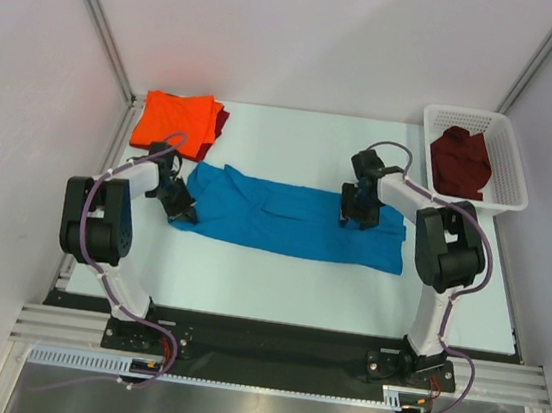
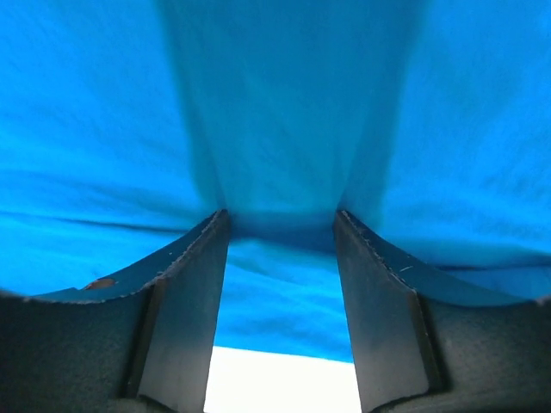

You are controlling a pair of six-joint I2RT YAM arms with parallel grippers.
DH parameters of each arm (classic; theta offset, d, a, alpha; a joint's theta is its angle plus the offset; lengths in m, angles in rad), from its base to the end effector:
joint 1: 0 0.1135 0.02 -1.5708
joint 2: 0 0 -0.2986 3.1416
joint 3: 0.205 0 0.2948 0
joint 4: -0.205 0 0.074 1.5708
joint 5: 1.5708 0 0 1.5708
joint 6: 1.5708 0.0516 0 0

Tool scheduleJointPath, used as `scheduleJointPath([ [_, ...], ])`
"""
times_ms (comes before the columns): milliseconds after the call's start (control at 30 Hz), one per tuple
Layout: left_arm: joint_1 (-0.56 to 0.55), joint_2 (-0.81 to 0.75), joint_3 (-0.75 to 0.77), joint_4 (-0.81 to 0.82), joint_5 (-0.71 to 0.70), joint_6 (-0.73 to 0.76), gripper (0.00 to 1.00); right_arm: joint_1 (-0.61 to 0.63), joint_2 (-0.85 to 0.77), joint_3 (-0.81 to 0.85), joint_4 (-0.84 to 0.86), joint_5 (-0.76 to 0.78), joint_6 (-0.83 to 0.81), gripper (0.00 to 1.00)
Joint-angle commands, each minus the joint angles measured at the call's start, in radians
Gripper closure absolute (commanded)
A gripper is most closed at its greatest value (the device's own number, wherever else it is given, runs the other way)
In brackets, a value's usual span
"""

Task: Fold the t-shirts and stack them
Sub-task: Fold the tshirt

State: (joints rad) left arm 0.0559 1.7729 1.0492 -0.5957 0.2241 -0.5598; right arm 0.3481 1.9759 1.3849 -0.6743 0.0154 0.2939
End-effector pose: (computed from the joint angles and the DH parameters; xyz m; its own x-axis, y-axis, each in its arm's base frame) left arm 0.3670 0.0090 0.1395 -0.8198 -0.5644 -0.0965 -0.5129 0.7988 -0.3145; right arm 0.4219 0.1523 0.1572 -0.9556 -0.0386 -0.2921 -0.0626 0.9954 0.0731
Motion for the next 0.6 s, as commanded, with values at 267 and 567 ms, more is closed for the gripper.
scheduleJointPath([
  [267,0.053,-0.012,-0.009,0.053,-0.135,0.106,0.85,-0.191,-0.382,-0.159,-0.140,-0.123,0.116,0.33],
  [567,0.053,-0.050,-0.021,0.065,-0.114,0.110,0.84,-0.419,-0.652,-0.420,-0.156,-0.264,0.149,0.41],
])
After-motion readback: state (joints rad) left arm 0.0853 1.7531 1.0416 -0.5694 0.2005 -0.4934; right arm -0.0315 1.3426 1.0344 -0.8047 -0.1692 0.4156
